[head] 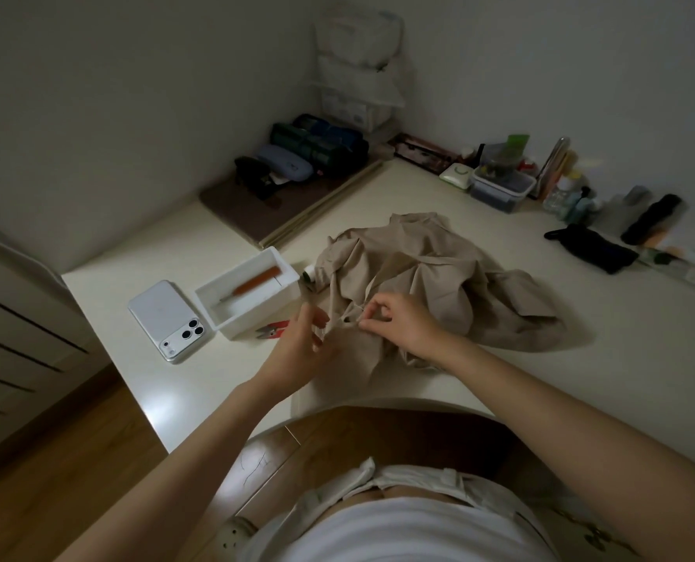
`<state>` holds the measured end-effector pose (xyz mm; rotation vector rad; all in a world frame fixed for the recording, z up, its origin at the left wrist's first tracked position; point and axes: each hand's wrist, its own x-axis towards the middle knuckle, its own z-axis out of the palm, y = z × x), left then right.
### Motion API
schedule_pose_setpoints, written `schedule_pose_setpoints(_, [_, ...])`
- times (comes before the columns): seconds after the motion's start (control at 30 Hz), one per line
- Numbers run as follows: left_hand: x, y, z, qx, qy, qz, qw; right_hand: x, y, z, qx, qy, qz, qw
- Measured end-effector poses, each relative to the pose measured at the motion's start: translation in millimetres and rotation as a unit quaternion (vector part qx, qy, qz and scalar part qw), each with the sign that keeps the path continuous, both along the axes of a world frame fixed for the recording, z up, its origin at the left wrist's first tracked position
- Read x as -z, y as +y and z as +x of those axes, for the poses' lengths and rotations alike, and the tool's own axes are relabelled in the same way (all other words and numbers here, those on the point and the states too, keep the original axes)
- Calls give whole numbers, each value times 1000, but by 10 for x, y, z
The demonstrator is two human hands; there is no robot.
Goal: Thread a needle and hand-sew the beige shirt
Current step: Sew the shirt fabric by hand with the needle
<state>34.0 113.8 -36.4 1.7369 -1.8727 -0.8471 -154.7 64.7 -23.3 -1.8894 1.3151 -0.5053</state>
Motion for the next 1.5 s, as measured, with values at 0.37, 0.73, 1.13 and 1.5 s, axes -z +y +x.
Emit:
schedule_pose_setpoints(0.37, [-14,-50,37,6,-10,-52,999,81,28,-119,-30,6,46,998])
schedule_pose_setpoints(0.73, [42,67,220,66,-51,-116,990,-17,142,-58,-10,-26,43,999])
schedule_pose_setpoints(1.13, [119,236,265,71,-95,-153,981,116,229,-85,-90,-66,45,993])
schedule_pose_setpoints(1.5, [194,315,276,86,-81,-166,979,155,216,-100,-126,-8,10,992])
